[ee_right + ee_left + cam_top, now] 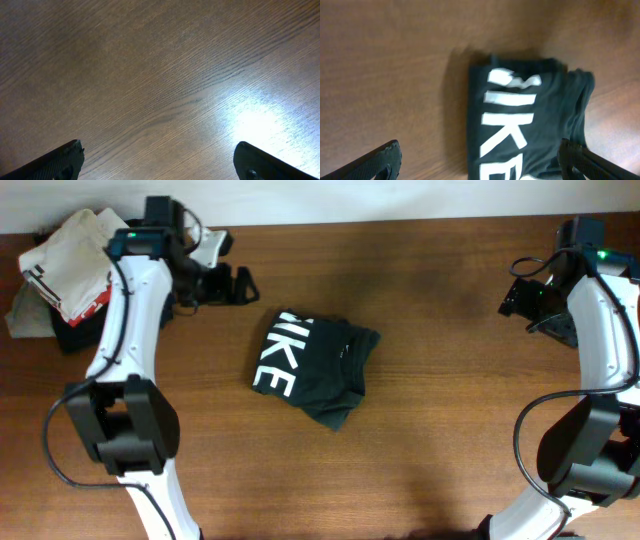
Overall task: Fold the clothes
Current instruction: 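Grasp the folded NIKE shirt bundle with the left gripper, then carry the bundle to the clothes stack at upper left and place it on top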
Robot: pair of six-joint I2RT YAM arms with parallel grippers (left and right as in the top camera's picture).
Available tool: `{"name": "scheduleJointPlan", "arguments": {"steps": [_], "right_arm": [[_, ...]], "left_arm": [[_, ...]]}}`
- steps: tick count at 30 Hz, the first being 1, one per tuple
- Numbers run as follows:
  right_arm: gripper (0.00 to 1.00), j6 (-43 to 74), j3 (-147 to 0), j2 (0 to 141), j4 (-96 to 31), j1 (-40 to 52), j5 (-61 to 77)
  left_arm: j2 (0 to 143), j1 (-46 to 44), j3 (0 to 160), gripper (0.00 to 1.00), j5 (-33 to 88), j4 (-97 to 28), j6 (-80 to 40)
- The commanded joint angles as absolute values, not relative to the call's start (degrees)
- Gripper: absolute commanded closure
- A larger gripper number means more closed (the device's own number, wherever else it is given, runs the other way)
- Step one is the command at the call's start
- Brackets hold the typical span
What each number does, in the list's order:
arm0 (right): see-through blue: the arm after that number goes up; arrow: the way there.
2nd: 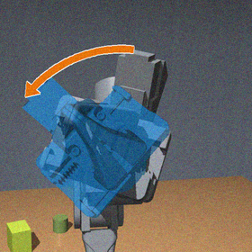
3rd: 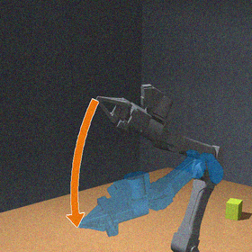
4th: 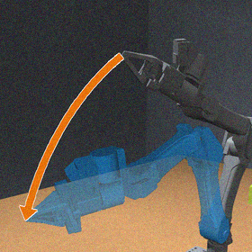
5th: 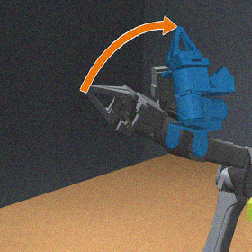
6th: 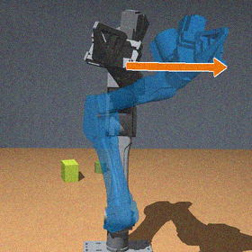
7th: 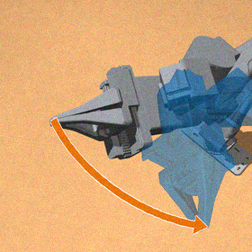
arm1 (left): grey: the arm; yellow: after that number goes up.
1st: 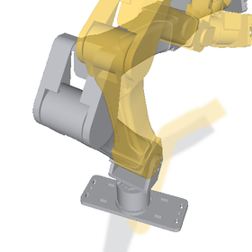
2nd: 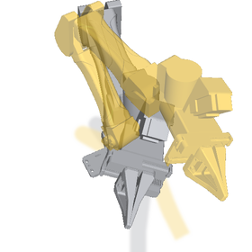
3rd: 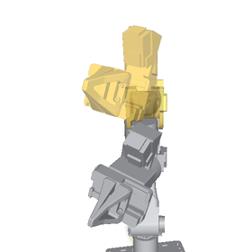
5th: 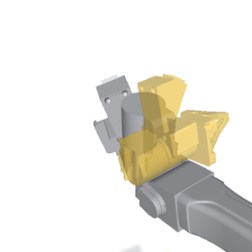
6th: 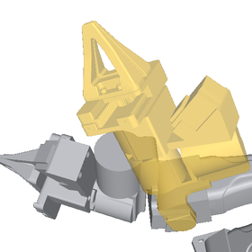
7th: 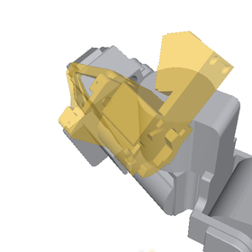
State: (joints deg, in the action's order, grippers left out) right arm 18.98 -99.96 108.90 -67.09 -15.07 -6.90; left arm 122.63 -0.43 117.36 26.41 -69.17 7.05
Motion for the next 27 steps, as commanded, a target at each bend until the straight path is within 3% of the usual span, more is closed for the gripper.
{"name": "scheduleJointPlan", "arguments": {"steps": [1,6,16,18,19,22,24,25,27], "right_arm": [[0.01,18.70,-100.62,108.09,-67.07,-15.07,-8.21],[0.01,18.70,-100.62,108.09,-67.07,-15.07,-8.19],[0.01,18.70,-100.62,108.09,-67.07,-15.07,-8.21],[0.02,18.70,-100.62,108.09,-67.07,-15.07,-8.19],[0.01,18.70,-100.62,108.09,-67.07,-15.07,-8.19],[0.02,18.70,-100.62,108.09,-67.07,-15.07,-8.19],[0.01,18.70,-100.62,108.09,-67.07,-15.07,-8.19],[0.01,18.70,-100.62,108.09,-67.07,-15.07,-8.19],[0.01,18.70,-100.62,108.09,-67.07,-15.07,-8.19]], "left_arm": [[131.35,1.26,117.14,0.01,39.40,-71.11,14.33],[143.81,-0.40,117.14,0.01,44.23,-72.34,17.56],[147.33,-7.03,117.14,0.01,43.35,-72.49,18.96],[147.33,-7.90,117.14,0.05,41.76,-72.10,18.94],[147.33,-8.25,117.14,0.10,41.19,-72.14,18.94],[147.33,-8.51,117.16,0.66,39.62,-71.18,18.72],[147.33,-8.47,117.16,0.91,39.62,-70.52,18.63],[147.33,-8.43,117.19,0.96,39.38,-69.97,17.69],[147.33,-7.81,118.30,0.98,35.94,-69.23,14.39]]}}
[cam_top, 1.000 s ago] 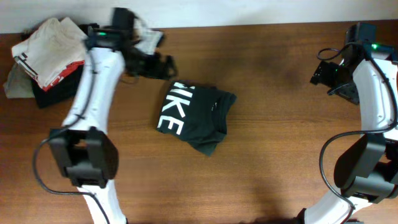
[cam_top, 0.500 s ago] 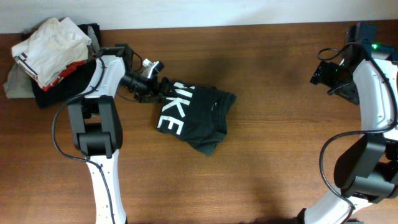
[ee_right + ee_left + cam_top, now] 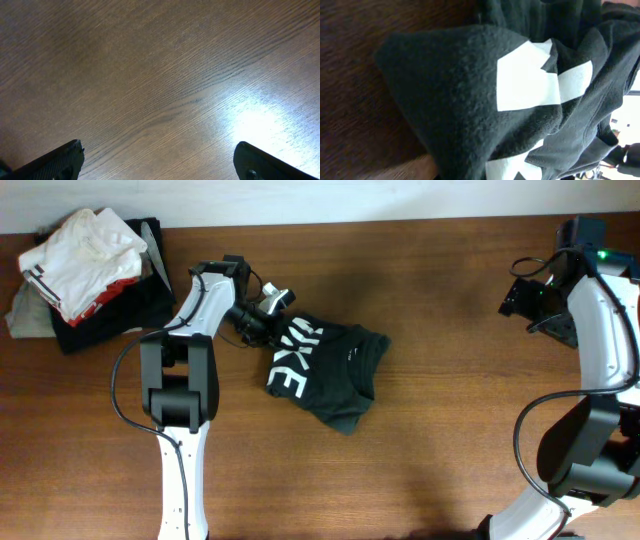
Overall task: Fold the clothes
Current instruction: 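Carry the bundle to the clothes stack at upper left and place it on top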
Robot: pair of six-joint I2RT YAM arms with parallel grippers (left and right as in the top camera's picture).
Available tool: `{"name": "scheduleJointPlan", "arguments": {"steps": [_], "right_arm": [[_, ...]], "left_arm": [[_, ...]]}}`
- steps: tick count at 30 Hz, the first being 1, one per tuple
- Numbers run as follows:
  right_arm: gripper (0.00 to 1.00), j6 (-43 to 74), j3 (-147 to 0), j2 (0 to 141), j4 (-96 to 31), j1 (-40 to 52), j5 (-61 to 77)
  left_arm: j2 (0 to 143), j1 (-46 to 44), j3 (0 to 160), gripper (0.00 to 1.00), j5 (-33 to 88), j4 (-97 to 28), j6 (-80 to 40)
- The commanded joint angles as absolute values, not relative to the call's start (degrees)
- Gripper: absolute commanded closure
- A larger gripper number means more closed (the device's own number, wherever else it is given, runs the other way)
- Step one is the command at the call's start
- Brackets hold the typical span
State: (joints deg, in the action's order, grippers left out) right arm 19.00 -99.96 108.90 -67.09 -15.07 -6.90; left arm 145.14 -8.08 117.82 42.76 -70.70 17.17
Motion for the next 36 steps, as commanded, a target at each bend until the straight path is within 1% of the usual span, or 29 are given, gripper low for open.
{"name": "scheduleJointPlan", "arguments": {"steps": [1,4,6,7,9,12,16,20,23,28,29,33,34,36], "right_arm": [[0.01,18.70,-100.62,108.09,-67.07,-15.07,-8.19],[0.01,18.70,-100.62,108.09,-67.07,-15.07,-8.19],[0.01,18.70,-100.62,108.09,-67.07,-15.07,-8.19],[0.01,18.70,-100.62,108.09,-67.07,-15.07,-8.21],[0.01,18.70,-100.62,108.09,-67.07,-15.07,-8.19],[0.01,18.70,-100.62,108.09,-67.07,-15.07,-8.21],[0.01,18.70,-100.62,108.09,-67.07,-15.07,-8.19],[0.01,18.70,-100.62,108.09,-67.07,-15.07,-8.19],[0.01,18.70,-100.62,108.09,-67.07,-15.07,-8.19],[0.01,18.70,-100.62,108.09,-67.07,-15.07,-8.19],[0.01,18.70,-100.62,108.09,-67.07,-15.07,-8.19],[0.01,18.70,-100.62,108.09,-67.07,-15.07,-8.19],[0.01,18.70,-100.62,108.09,-67.07,-15.07,-8.19],[0.01,18.70,-100.62,108.09,-67.07,-15.07,-8.19]], "left_arm": [[147.33,-7.46,119.28,0.98,34.50,-69.28,14.37],[147.33,-6.66,124.75,0.99,26.33,-70.02,11.88],[147.33,-6.55,132.16,0.99,14.57,-74.08,11.62],[147.33,-6.52,134.78,0.99,10.68,-75.48,11.62],[147.33,-6.52,138.67,0.99,5.08,-76.36,11.62],[147.33,-5.89,139.94,0.99,1.04,-74.41,11.64],[147.33,-3.03,139.94,0.99,-0.47,-71.61,11.64],[147.33,1.78,141.18,0.99,-0.45,-65.36,11.62],[147.33,3.90,145.25,0.99,-0.45,-62.52,11.64],[147.33,5.91,156.24,0.99,-0.45,-61.58,11.57],[147.33,6.57,159.89,0.99,-0.47,-61.58,9.76],[147.33,9.80,166.01,0.99,-0.49,-61.52,4.89],[147.33,11.97,167.65,0.99,-0.49,-61.36,0.80],[147.33,14.24,167.94,0.99,-0.45,-60.77,-0.93]]}}
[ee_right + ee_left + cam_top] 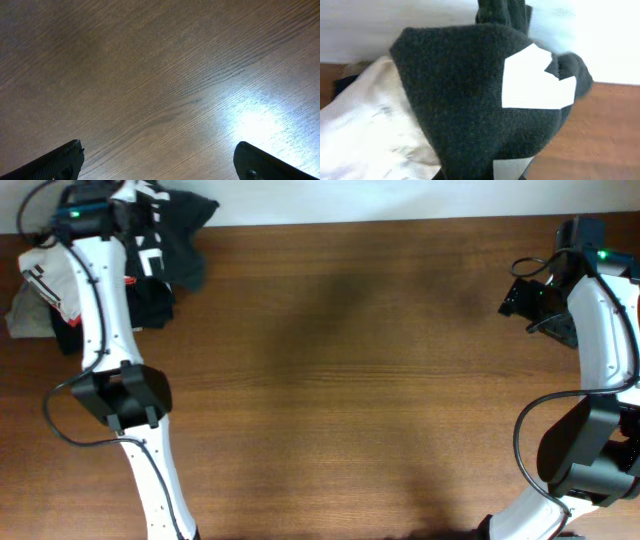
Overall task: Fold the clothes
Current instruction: 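Carry the bundle to the clothes stack at upper left and place it on top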
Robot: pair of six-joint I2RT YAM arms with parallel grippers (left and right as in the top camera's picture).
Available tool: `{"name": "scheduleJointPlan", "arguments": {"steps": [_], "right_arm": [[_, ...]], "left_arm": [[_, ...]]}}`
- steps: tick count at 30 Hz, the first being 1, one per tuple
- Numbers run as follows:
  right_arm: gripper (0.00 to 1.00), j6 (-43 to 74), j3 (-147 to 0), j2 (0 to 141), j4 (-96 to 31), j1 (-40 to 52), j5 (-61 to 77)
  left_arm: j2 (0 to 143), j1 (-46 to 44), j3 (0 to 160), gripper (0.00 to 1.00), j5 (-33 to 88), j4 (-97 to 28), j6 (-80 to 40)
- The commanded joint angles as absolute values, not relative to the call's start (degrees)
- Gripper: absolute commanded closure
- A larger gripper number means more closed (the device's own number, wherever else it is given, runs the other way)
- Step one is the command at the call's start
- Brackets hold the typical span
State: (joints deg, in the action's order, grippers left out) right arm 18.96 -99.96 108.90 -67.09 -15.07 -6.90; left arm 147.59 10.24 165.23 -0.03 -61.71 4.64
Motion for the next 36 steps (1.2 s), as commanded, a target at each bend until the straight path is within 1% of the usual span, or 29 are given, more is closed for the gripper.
{"name": "scheduleJointPlan", "arguments": {"steps": [1,3,6,9,15,19,23,25,26,28,29,30,31,33,36], "right_arm": [[0.01,18.70,-100.62,108.09,-67.07,-15.07,-8.19],[0.01,18.70,-100.62,108.09,-67.07,-15.07,-8.19],[0.01,18.70,-100.62,108.09,-67.09,-15.07,-8.19],[0.01,18.70,-100.62,108.09,-67.09,-15.07,-8.21],[0.01,18.70,-100.62,108.09,-67.07,-15.07,-8.19],[0.01,18.70,-100.62,108.09,-67.07,-15.07,-8.21],[0.01,18.70,-100.62,108.09,-67.07,-15.07,-8.19],[0.01,18.70,-100.62,108.09,-67.07,-15.07,-8.19],[0.01,18.70,-100.62,108.09,-67.07,-15.07,-8.19],[0.01,18.70,-100.62,108.09,-67.07,-15.07,-8.19],[0.01,18.70,-100.62,108.09,-67.07,-15.07,-8.19],[0.01,18.70,-100.62,108.09,-67.07,-15.07,-8.19],[0.01,18.70,-100.62,108.09,-67.07,-15.07,-8.21],[0.01,18.70,-100.62,108.09,-67.09,-15.07,-8.19],[0.01,18.70,-100.62,108.09,-67.07,-15.07,-8.19]], "left_arm": [[147.33,15.33,167.94,0.99,-0.47,-60.62,-0.93],[147.33,17.74,167.94,0.99,-0.51,-60.03,-1.17],[147.39,20.75,167.92,0.99,-3.33,-58.94,-6.46],[148.42,23.40,167.89,0.99,-3.33,-58.11,-6.44],[153.62,25.69,167.87,0.99,-3.88,-57.60,-6.59],[154.58,26.33,167.89,0.99,-5.52,-56.31,-9.61],[154.61,27.46,167.89,0.99,-11.70,-57.47,-9.82],[154.61,27.90,167.89,0.99,-17.17,-58.22,-12.88],[154.61,28.21,167.89,0.98,-17.78,-58.35,-12.84],[154.63,28.53,167.87,0.79,-14.92,-58.94,-12.82],[154.85,28.51,167.87,0.71,-14.11,-59.00,-12.82],[154.93,28.49,167.87,0.28,-13.87,-59.05,-12.82],[154.93,28.40,167.87,0.01,-12.78,-59.00,-12.82],[154.87,28.38,168.22,0.01,-7.44,-58.46,-12.82],[154.61,27.46,170.10,0.01,-2.72,-57.63,-12.82]]}}
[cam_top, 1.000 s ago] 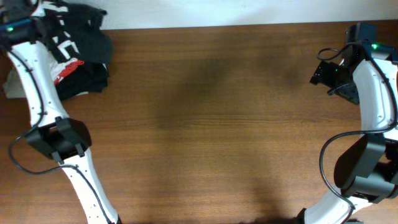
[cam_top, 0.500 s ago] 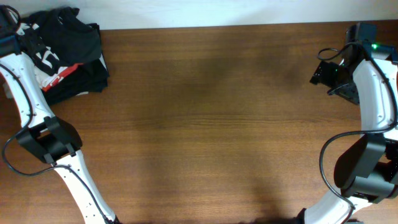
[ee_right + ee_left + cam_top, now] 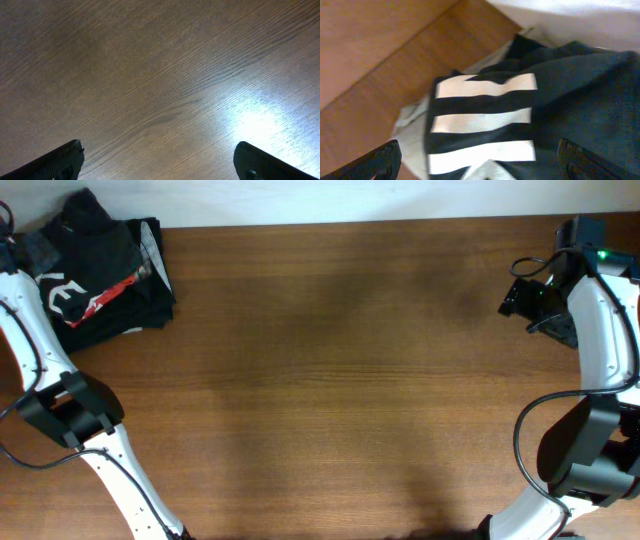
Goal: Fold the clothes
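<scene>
The folded black shirt with white lettering lies on top of the clothes pile at the table's back left corner. In the left wrist view the black shirt fills the frame, its white letter bars just under the camera. My left gripper hangs over it, open, with nothing between its fingers. In the overhead view my left arm runs along the frame's left edge. My right gripper stands open over bare wood at the back right, also empty.
White and red garments show from under the black shirt in the pile. A white wall runs behind the table's far edge. The wooden tabletop spans the space between the arms.
My left gripper was shut on the black shirt, holding it up over the pile. Now the shirt lies on the pile and the gripper is open above it. The right arm has not moved.
The folded black shirt first lay in the table's middle with my left gripper open to its left. Then the gripper was at the shirt's left edge. Then it held the shirt above the pile at the back left. Now the shirt rests there, let go.
</scene>
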Robot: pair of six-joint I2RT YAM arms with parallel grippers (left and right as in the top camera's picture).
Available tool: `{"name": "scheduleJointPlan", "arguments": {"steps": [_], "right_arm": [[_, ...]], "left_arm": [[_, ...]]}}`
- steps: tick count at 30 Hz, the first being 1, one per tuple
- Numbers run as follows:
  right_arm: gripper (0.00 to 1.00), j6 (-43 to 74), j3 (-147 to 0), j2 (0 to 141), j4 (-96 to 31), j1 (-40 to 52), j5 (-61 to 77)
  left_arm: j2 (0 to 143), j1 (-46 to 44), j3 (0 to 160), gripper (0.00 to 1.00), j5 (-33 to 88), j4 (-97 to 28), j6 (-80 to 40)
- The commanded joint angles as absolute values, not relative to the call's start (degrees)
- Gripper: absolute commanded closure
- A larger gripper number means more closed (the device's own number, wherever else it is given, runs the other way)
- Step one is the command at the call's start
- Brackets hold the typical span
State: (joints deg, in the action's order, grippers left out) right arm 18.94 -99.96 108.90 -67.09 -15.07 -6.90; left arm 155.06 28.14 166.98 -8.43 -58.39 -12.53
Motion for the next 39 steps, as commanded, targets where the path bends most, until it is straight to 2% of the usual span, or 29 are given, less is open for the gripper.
{"name": "scheduleJointPlan", "arguments": {"steps": [1,2,3,4,11,23,32,38,39], "right_arm": [[0.01,18.70,-100.62,108.09,-67.09,-15.07,-8.19],[0.01,18.70,-100.62,108.09,-67.07,-15.07,-8.19],[0.01,18.70,-100.62,108.09,-67.09,-15.07,-8.21],[0.01,18.70,-100.62,108.09,-67.07,-15.07,-8.21],[0.01,18.70,-100.62,108.09,-67.07,-15.07,-8.19],[0.01,18.70,-100.62,108.09,-67.07,-15.07,-8.19],[0.01,18.70,-100.62,108.09,-67.07,-15.07,-8.21],[0.01,18.70,-100.62,108.09,-67.07,-15.07,-8.19],[0.01,18.70,-100.62,108.09,-67.07,-15.07,-8.21]], "left_arm": [[154.54,26.96,170.56,0.23,-1.52,-57.08,-12.82],[154.54,26.39,170.67,0.65,-0.97,-56.21,-12.82],[154.56,25.69,170.67,0.88,-1.02,-55.16,-12.84],[155.04,24.58,170.65,0.99,-0.99,-53.39,-12.84],[162.36,21.71,169.69,0.99,6.70,-48.64,-11.88],[158.65,17.47,168.66,0.99,6.68,-48.12,-8.84],[166.19,15.07,166.63,0.98,6.72,-47.97,-7.18],[158.15,14.90,167.50,0.97,9.26,-48.51,-7.18],[155.63,14.87,167.50,0.90,9.28,-48.88,-7.18]]}}
